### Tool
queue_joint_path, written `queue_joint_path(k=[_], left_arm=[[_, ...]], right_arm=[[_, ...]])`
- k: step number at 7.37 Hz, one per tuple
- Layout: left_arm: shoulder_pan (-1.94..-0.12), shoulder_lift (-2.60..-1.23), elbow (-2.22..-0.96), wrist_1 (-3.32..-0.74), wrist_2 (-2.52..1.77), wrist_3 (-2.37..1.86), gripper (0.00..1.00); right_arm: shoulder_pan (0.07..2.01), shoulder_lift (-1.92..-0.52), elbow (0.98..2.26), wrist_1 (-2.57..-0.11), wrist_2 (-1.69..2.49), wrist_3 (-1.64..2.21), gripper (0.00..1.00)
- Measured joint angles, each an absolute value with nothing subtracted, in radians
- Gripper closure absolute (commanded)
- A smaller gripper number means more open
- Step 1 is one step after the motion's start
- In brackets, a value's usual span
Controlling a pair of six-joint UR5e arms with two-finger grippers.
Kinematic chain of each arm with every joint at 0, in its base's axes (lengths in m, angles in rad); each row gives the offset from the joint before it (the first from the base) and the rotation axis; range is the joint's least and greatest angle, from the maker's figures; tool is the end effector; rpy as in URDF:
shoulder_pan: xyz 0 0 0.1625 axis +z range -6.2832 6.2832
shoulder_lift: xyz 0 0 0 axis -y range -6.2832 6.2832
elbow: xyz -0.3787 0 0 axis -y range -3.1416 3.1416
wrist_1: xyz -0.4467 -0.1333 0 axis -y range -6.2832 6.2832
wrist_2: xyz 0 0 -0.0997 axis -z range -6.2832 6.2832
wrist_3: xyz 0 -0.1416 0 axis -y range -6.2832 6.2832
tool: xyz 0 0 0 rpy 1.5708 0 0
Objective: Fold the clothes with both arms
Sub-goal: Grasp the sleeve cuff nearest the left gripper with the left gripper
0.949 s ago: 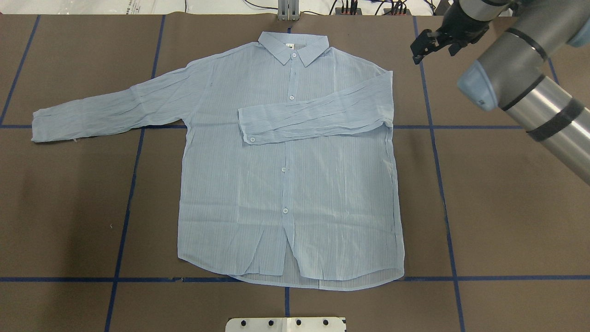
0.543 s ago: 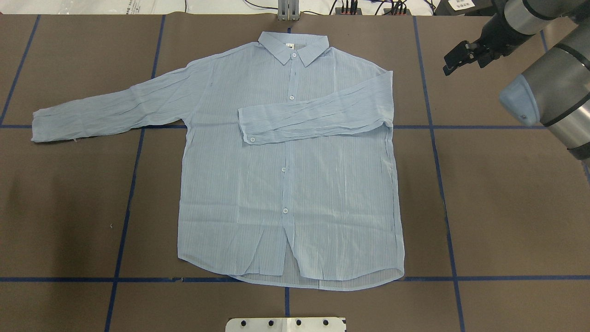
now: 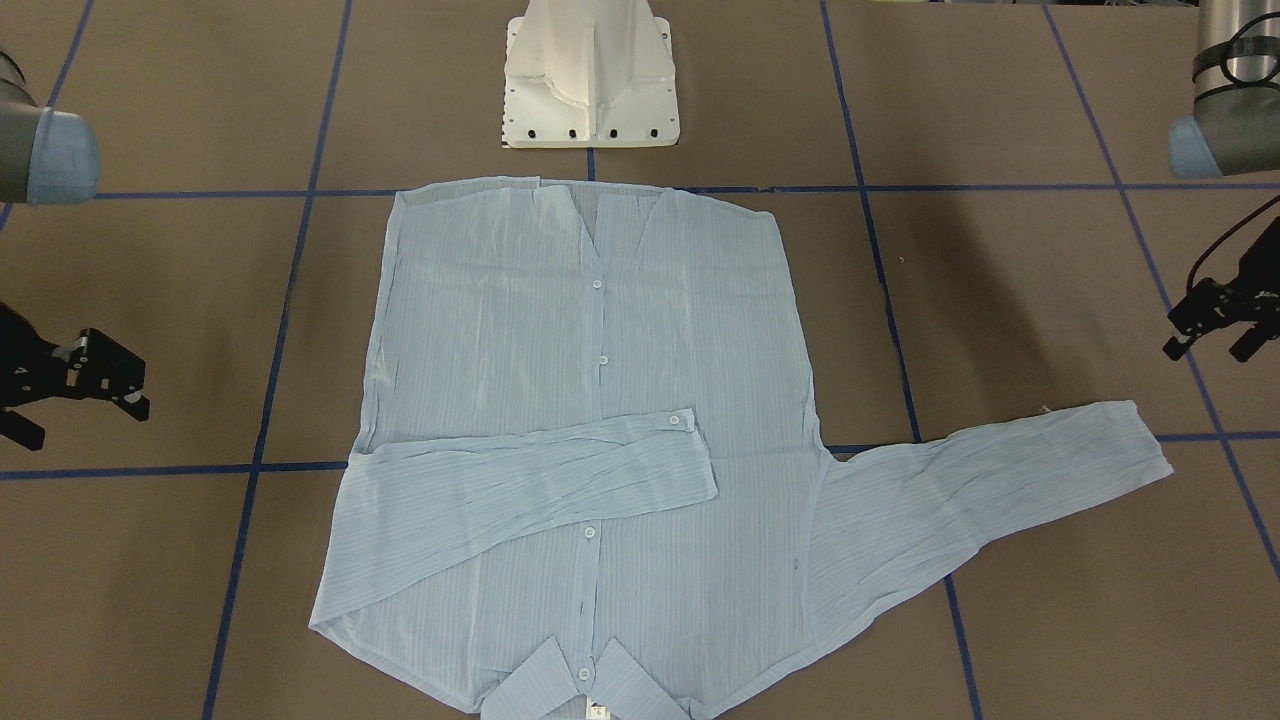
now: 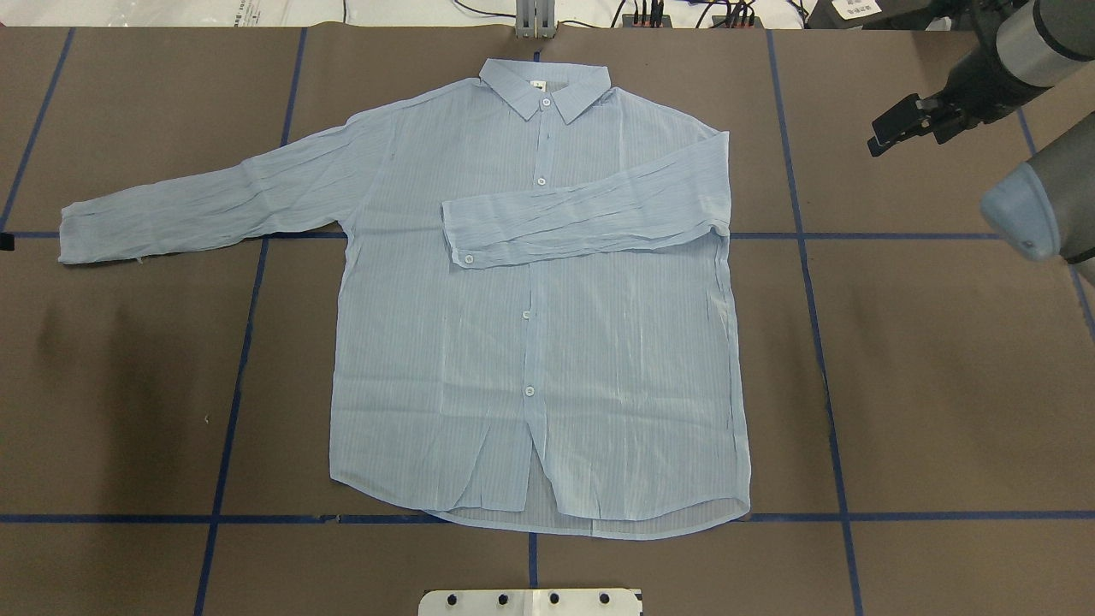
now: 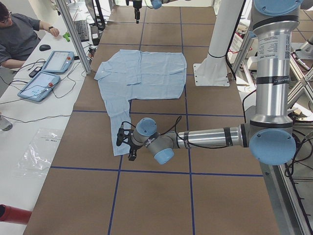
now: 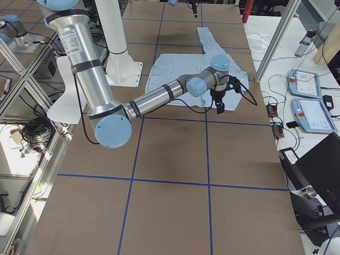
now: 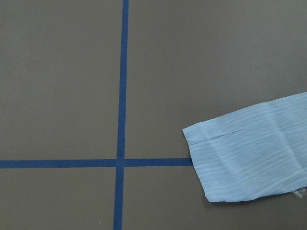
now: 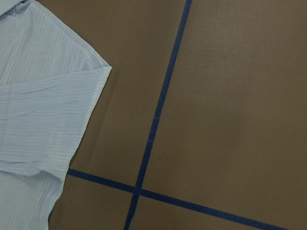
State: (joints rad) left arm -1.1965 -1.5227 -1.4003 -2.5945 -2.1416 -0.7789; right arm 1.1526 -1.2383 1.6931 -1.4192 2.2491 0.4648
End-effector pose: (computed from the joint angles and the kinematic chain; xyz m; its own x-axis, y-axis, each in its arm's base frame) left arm 0.1566 -0.5540 0.6483 0.6340 0.0238 -0.7729 0.2698 0.9299 0.2500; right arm -0.2313 -0.6300 0.3580 0.6558 -0.2382 0.7164 0.0445 0.9595 0.2783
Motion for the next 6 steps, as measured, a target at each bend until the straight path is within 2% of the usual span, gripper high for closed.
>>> queue_joint_path(k=[4, 5, 6], left_arm=[[-1.128, -1.623, -1.244, -2.679, -2.109, -0.817, 0.0], [-1.108, -1.63, -1.238, -2.681, -2.108, -0.827, 0.03], [-1.092, -1.635, -1.236, -2.682, -2.108, -0.832, 0.15]], right_arm=[[1.157, -1.255, 1.708, -1.419, 2.249, 0.465, 0.0], [1.157, -1.255, 1.709, -1.419, 2.249, 0.465, 0.0], [1.157, -1.255, 1.709, -1.419, 2.249, 0.465, 0.0]])
